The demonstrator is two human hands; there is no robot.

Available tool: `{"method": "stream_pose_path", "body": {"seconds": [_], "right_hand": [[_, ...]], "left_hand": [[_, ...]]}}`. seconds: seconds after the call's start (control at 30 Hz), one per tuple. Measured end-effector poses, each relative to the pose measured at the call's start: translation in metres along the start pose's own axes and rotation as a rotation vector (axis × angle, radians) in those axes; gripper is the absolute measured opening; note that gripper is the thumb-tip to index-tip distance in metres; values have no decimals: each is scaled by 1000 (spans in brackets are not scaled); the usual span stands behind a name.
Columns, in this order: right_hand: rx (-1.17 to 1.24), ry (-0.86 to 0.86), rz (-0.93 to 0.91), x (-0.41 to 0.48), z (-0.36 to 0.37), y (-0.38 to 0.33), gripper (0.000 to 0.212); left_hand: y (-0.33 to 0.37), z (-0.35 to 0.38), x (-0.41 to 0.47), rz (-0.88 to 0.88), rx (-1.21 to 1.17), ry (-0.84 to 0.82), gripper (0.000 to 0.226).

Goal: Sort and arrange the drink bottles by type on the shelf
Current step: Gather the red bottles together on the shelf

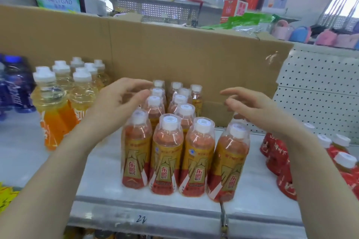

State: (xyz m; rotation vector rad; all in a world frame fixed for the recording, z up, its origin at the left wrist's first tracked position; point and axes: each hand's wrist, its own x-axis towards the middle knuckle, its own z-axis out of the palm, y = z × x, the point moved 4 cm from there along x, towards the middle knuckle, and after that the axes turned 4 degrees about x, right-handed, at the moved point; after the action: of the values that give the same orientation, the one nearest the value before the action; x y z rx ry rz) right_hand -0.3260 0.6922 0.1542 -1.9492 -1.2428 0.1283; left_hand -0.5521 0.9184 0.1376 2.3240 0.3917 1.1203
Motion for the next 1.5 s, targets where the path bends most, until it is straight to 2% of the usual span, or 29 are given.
{"method": "stream_pose_path", "body": {"seconds": [0.1,0.23,0.4,0.5,0.7,0.77,0.83,0.87,0.93,1.07,1.17,1.27,1.37,1.5], "right_hand": [[-159,-258,-9,43,18,-22,35],[-323,-488,-20,74,44,-42,44],[-331,-648,-94,84,62,-46,35],[-369,-620,-137,88,69,-47,31],[-298,-568,-166,86,84,-56,29],[-254,-504,-157,90,72,-52,28],[-196,-344,-171,104,53,-38,22],[-219,-276,-186,112,45,-30,25],[-322,-245,-200,125,43,-13,41],[-392,-390,-195,137,65,9,59],[-340,-343,-166,140,74,20,65],[-338,-235,-116,140,68,26,55],[-290,-218,-47,134,58,32,41],[-378,-161,-43,108,37,30,31]], "left_hand": [[-14,3,36,-126,83,-250,27],[-27,22,57,-204,84,-567,34],[-39,25,57,-142,90,-561,36],[-37,15,48,-125,20,-569,35],[-37,12,42,-160,-18,-637,34],[-33,11,43,-147,-30,-594,29],[-29,9,45,-107,-71,-469,27],[-26,9,46,-84,-93,-426,28],[-17,14,50,-43,-118,-417,28],[-1,32,57,15,-22,-575,25],[2,40,53,28,17,-665,30],[2,40,50,1,4,-660,35],[0,40,47,-6,-3,-634,36],[-3,40,42,-16,3,-632,30]]}}
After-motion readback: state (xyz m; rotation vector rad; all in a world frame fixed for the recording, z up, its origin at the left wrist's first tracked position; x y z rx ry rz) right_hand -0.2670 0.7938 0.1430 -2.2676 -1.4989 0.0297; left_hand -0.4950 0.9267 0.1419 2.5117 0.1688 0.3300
